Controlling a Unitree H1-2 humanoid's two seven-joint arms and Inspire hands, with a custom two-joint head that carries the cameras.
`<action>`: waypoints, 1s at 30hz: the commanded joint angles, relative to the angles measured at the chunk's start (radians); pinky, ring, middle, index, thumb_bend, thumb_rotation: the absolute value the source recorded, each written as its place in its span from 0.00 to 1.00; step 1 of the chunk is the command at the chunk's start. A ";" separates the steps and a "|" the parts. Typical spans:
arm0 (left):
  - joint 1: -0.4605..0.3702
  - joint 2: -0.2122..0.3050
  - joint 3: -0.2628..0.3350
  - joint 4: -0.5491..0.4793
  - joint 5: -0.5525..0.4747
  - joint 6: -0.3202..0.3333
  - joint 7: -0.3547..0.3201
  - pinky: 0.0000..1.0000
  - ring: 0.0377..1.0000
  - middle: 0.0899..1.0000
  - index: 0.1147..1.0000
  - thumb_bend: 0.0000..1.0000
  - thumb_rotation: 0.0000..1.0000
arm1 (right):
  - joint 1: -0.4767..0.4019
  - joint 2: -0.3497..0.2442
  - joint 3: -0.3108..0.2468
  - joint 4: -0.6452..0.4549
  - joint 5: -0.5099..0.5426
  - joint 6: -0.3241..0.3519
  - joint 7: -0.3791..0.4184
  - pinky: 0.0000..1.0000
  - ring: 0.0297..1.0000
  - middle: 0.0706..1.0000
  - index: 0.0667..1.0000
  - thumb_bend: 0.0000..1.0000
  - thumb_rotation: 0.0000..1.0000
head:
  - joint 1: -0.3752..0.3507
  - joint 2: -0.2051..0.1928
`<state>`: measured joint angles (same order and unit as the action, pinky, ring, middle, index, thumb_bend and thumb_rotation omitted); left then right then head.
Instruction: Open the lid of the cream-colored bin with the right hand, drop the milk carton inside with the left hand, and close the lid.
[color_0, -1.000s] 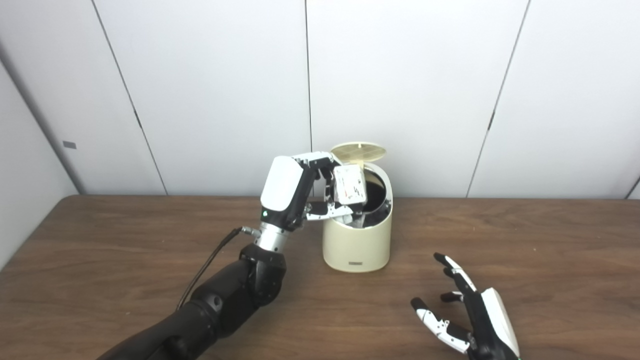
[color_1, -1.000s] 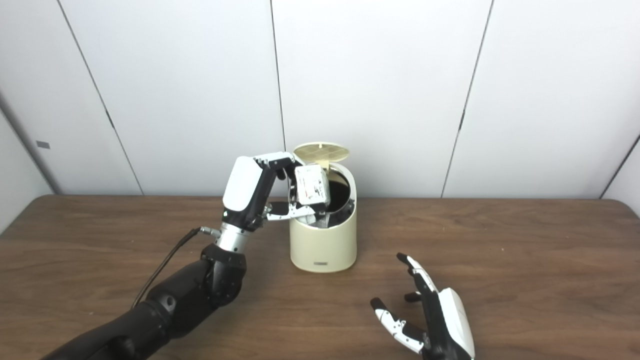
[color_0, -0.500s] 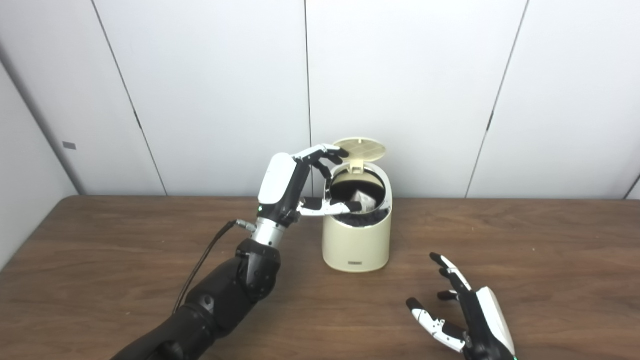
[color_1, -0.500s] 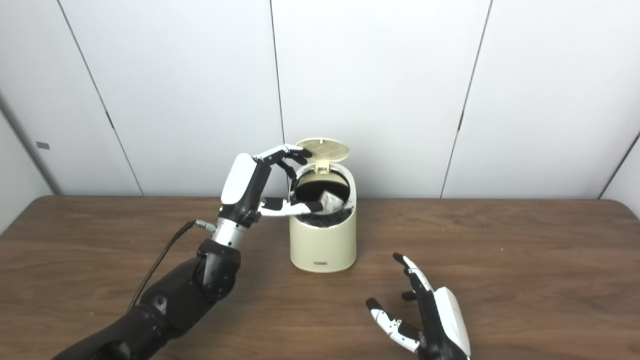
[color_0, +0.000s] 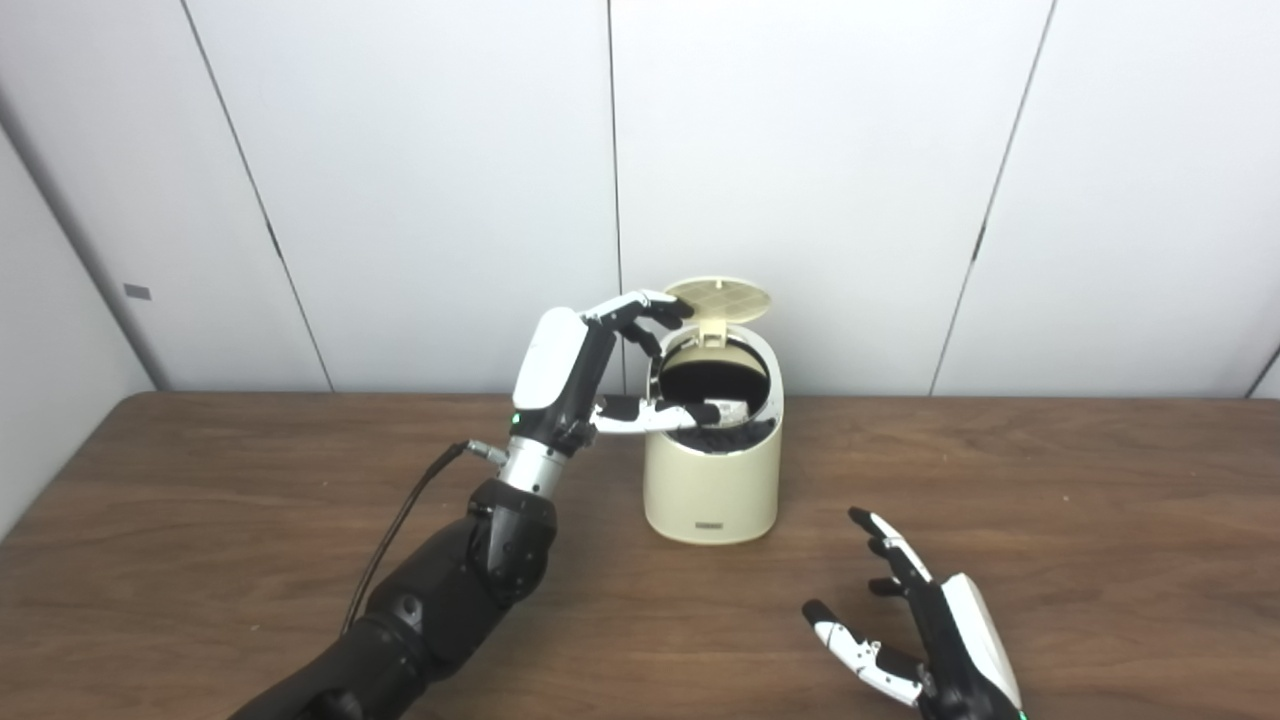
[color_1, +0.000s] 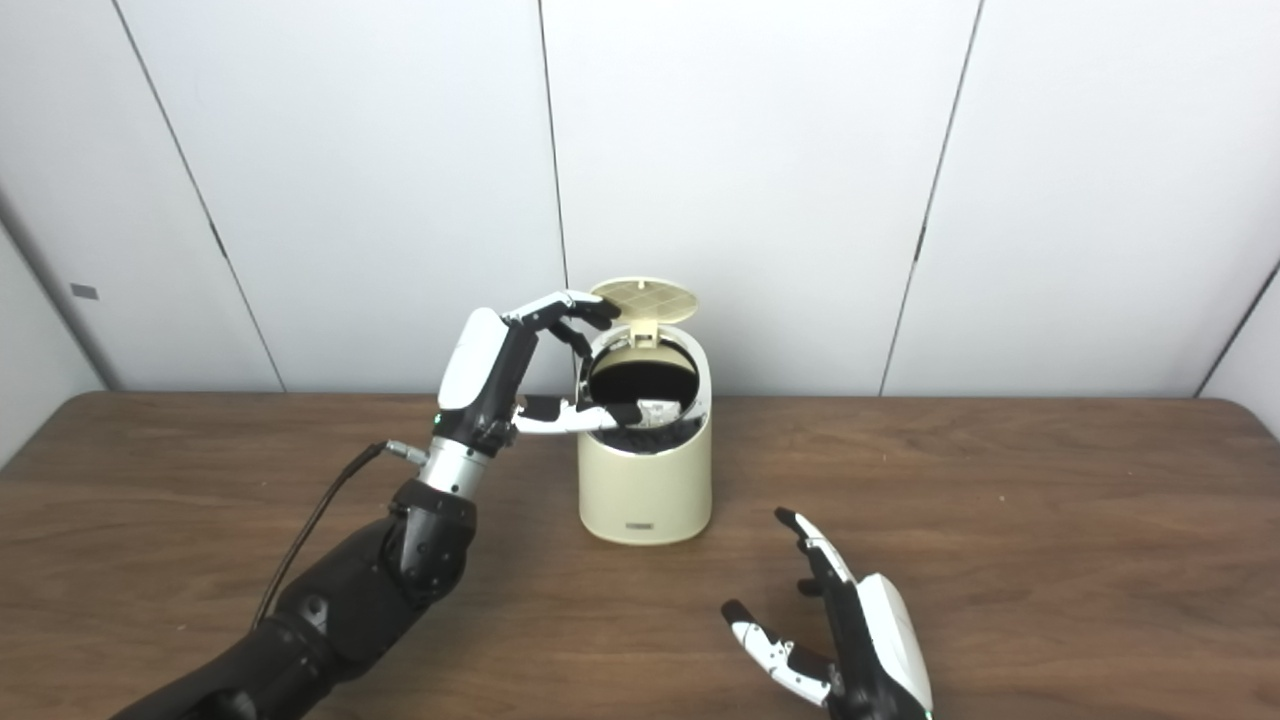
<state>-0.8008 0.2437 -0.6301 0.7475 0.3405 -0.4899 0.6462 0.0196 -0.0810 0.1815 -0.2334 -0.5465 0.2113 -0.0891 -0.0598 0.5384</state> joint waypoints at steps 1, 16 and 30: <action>-0.005 0.007 -0.001 -0.006 0.003 0.020 -0.024 0.56 0.64 0.65 0.64 1.00 0.36 | -0.008 0.009 0.004 0.001 0.002 0.023 0.024 0.80 0.89 0.91 0.90 0.27 0.35 | -0.003 -0.001; 0.279 0.015 0.223 -0.575 -0.290 0.021 -0.229 0.52 0.58 0.60 0.61 0.62 0.78 | -0.024 0.002 -0.019 0.014 0.010 0.007 0.019 0.80 0.89 0.91 0.90 0.27 0.42 | 0.005 -0.005; 0.600 -0.121 0.473 -0.756 -0.498 0.195 -0.513 0.74 0.80 0.81 0.82 0.37 0.89 | -0.090 -0.009 -0.077 0.081 0.051 -0.140 -0.053 0.83 0.90 0.91 0.90 0.37 0.82 | 0.016 -0.053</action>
<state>-0.1379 0.1260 -0.1755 0.0331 -0.1435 -0.2908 0.1607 -0.0336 -0.0861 0.1128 -0.1451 -0.4999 0.1049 -0.1257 -0.0429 0.4848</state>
